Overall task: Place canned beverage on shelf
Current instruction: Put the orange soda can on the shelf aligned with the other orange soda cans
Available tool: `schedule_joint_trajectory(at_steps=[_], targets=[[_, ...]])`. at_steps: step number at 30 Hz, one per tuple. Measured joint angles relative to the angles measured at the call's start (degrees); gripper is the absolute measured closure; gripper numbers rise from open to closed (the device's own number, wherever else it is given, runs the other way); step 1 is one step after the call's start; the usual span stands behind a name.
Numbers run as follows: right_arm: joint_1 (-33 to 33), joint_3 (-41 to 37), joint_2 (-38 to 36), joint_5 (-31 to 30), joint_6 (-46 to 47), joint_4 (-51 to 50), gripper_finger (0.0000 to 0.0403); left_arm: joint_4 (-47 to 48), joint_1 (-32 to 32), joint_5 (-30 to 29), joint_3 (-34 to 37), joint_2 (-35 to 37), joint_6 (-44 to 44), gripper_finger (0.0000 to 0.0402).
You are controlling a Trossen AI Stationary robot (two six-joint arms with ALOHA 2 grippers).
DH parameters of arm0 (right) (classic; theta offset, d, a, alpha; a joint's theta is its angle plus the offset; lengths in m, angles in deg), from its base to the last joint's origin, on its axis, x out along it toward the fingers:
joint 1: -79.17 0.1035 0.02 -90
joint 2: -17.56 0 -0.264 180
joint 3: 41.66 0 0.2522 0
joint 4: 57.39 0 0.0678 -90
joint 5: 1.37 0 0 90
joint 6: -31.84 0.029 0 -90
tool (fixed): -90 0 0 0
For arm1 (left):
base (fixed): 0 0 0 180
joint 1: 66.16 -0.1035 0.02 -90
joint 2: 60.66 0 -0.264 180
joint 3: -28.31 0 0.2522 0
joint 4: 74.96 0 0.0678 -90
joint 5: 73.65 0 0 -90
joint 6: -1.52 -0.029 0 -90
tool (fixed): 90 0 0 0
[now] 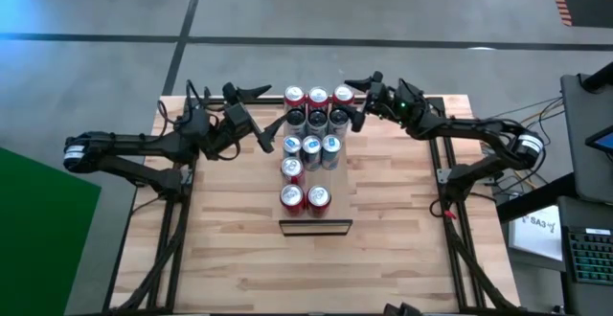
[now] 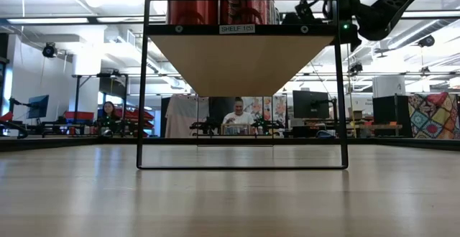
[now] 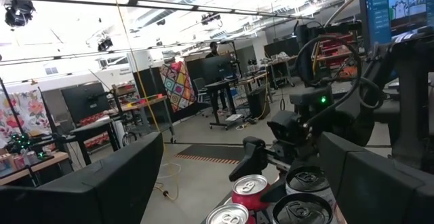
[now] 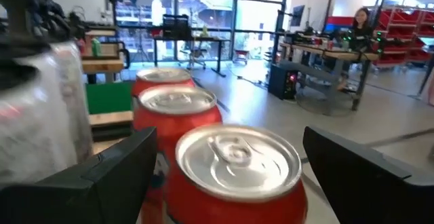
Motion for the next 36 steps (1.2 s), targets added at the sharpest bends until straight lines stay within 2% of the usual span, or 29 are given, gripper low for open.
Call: schedule_joint_trajectory(at_steps=[17,22,25,28,33,36], targets=[[0.0,0.0,-6.7,0.8,2.1,-0.3,0.0046,0.2,0.0,0.0,0.0,0.0,0.0,0.0036],[0.0,0.0,-11.4,0.8,4.2,-5.2,0.006,0.4,0.0,0.0,0.0,0.0,0.0,0.0036],[0.0,0.0,-15.0,-1.3,4.5,-13.1,0.0094,0.5,0.0,0.0,0.0,0.0,0.0,0.0036],[0.0,0.0,-17.8,-5.4,5.6,-21.0,0.015,0.5,0.0,0.0,0.0,0.0,0.0,0.0036],[-0.1,0.0,-18.5,-11.2,7.6,-30.4,0.0278,0.5,0.0,0.0,0.0,0.0,0.0,0.0036],[-0.1,-0.1,-16.7,-11.8,8.0,-31.7,0.0358,0.5,0.0,0.0,0.0,0.0,0.0,0.0036]])
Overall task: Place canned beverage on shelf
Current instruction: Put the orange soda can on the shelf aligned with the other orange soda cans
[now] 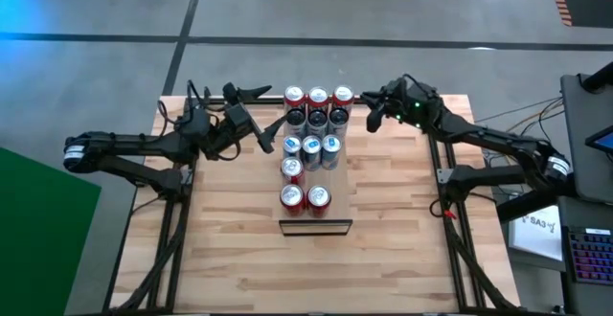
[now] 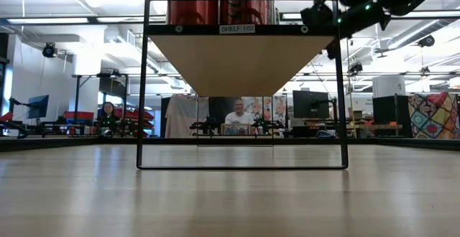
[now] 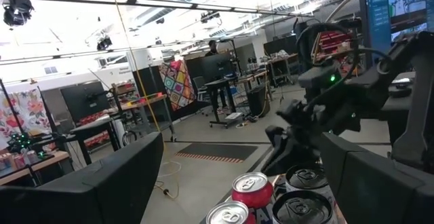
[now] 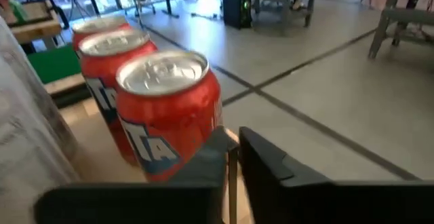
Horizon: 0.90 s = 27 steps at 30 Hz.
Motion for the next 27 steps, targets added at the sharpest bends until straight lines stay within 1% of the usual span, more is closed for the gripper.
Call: schedule_joint_trajectory(at_steps=[1,2,7,15,22,27], targets=[[0.0,0.0,0.8,0.0,-0.1,0.2,0.0377,0.0,0.0,0.0,0.0,0.0,0.0,0.0036],[0.0,0.0,1.7,0.0,0.0,0.6,0.0382,0.2,0.0,0.0,0.0,0.0,0.0,0.0036],[0.0,0.0,5.5,0.0,1.0,2.9,0.0392,0.6,0.0,0.0,0.0,0.0,0.0,0.0036],[0.0,0.0,7.8,0.2,1.5,5.5,0.0394,0.9,0.0,0.0,0.0,0.0,0.0,0.0036],[0.5,0.0,9.6,3.1,2.0,8.6,0.0394,0.9,0.0,0.0,0.0,0.0,0.0,0.0036],[0.7,0.0,10.4,3.1,2.2,9.4,0.0394,0.9,0.0,0.0,0.0,0.0,0.0,0.0036]])
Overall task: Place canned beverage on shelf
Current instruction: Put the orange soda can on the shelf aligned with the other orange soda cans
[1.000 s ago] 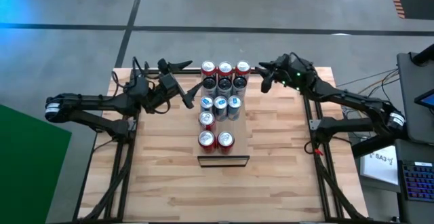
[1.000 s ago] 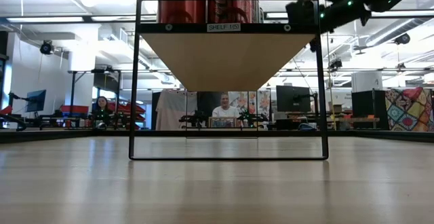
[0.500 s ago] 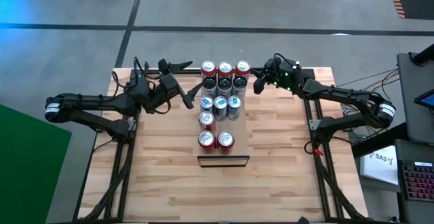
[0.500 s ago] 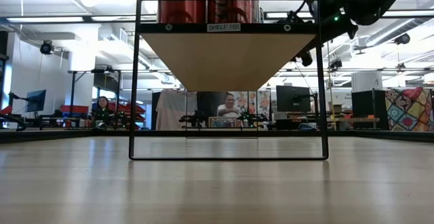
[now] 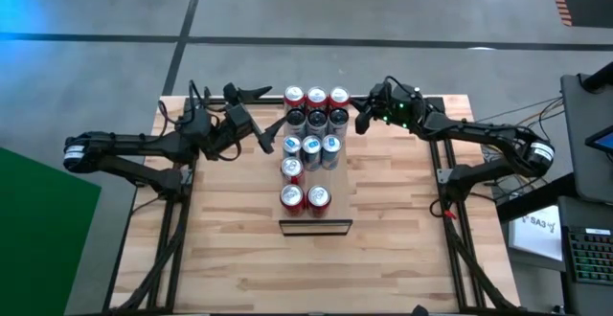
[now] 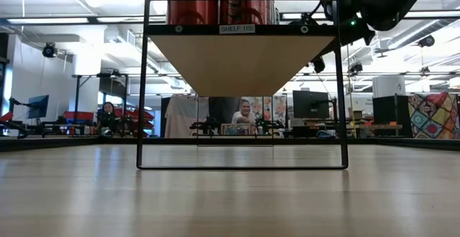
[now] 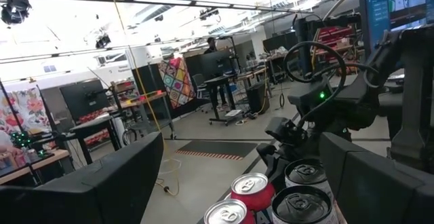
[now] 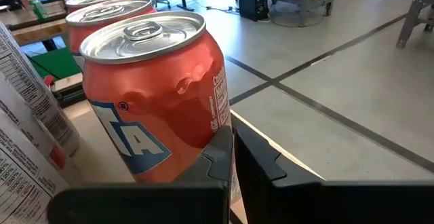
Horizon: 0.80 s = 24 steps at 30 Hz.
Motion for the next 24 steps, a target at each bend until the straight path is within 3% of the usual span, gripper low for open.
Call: schedule_joint_trajectory(at_steps=[24], targets=[[0.7,0.0,2.7,0.5,1.4,3.6,0.0394,-2.3,0.0,0.0,-0.8,-0.1,-4.3,0.0036]])
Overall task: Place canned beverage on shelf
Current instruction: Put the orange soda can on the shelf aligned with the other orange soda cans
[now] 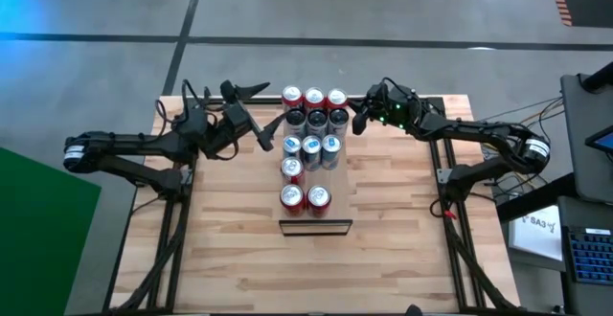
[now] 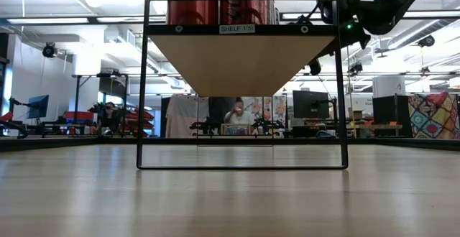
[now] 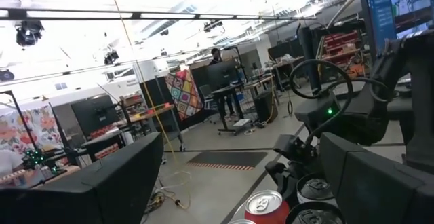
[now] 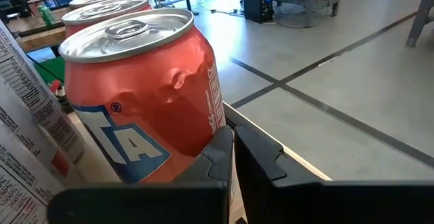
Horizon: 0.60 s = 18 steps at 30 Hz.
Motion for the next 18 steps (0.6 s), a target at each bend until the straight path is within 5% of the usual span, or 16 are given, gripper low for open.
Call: schedule_joint_trajectory(at_steps=[18], targets=[[1.9,0.0,-2.7,-0.5,0.3,0.4,0.0394,0.7,0.5,0.0,0.0,-0.1,0.2,0.0036]])
